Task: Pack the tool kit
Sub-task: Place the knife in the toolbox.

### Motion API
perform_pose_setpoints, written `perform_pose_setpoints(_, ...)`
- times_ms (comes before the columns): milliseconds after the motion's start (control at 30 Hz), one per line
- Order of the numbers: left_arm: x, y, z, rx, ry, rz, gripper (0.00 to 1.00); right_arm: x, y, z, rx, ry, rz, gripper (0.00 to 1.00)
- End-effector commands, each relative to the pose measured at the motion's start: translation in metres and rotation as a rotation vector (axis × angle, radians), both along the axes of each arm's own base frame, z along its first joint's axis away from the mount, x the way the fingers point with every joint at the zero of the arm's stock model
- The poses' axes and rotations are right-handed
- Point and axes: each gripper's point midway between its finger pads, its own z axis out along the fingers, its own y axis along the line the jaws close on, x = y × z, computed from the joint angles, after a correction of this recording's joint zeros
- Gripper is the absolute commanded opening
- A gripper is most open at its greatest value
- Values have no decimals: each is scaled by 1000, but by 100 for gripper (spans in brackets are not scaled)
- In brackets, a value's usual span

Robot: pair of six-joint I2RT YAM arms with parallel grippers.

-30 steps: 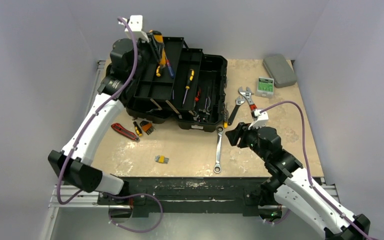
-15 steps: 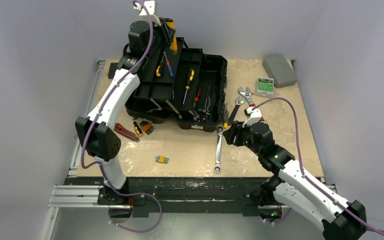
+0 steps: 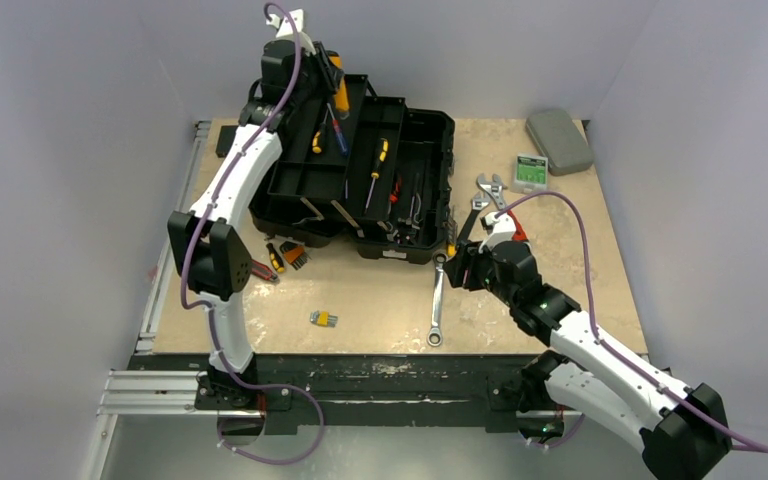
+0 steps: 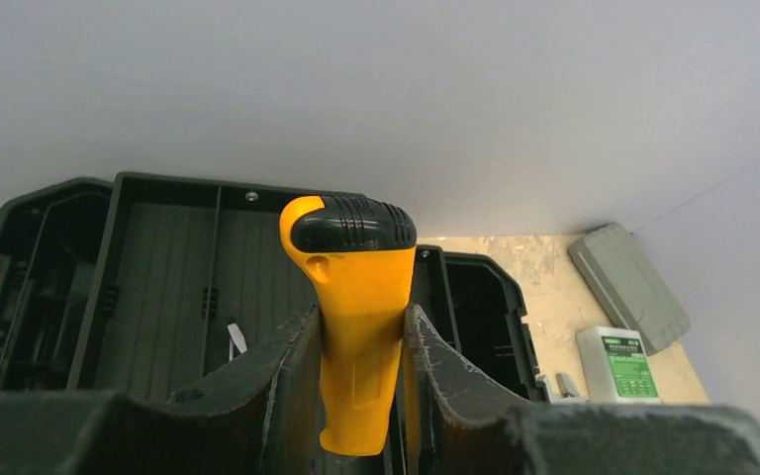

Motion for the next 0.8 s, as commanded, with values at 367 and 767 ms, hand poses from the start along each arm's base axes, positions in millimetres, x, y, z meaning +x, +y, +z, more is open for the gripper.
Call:
perform_pose_setpoints(367, -11, 4, -30, 55, 169, 2, 0, 11, 1, 30, 33, -91, -20, 51)
perform_pose_setpoints(767, -13, 3, -49, 122, 251, -25, 2, 4, -3, 31, 52, -90, -26, 51)
